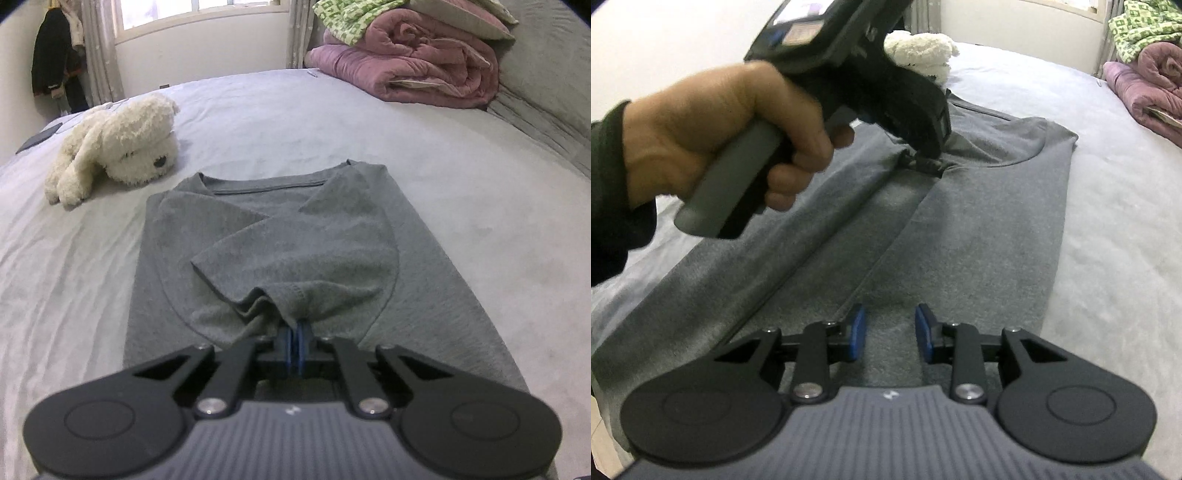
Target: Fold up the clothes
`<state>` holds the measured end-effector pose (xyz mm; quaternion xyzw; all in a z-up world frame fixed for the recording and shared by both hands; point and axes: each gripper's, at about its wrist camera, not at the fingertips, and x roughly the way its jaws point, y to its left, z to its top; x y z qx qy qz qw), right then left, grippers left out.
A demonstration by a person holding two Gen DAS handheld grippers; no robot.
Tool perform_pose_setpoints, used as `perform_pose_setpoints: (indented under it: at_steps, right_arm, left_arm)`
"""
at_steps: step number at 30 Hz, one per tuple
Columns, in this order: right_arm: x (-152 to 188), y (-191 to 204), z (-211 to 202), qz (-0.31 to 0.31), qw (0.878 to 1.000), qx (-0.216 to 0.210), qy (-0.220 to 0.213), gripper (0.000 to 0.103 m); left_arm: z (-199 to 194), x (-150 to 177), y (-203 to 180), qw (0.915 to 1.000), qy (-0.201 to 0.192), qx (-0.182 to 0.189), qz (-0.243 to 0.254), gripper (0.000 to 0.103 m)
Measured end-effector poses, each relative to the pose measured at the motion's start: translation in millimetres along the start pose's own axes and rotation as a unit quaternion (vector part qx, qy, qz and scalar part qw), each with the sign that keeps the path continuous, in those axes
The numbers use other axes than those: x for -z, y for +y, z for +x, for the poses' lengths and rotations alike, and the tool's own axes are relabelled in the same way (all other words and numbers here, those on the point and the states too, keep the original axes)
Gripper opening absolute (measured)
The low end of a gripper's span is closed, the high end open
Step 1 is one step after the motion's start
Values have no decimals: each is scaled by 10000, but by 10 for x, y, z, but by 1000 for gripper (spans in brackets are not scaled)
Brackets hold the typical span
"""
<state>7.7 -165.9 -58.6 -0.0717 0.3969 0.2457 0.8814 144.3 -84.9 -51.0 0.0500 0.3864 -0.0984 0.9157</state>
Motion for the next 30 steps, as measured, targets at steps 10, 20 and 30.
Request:
perform_pose_setpoints:
  at_steps: [10,20,30]
  right_arm:
    - [-74,-398,-294,755,9959,264,-417,33]
    - [127,-495,-244,912,9943,553,-63,31]
    - [403,-214,-509,923,9932,569,-414,34]
  left_arm:
    - [-507,60,127,9992,-286,245,-98,26]
    - [-943,929,-324,9916,27,1205,458,26]
    - [-1179,1216,-359,9904,105,1021,920,26]
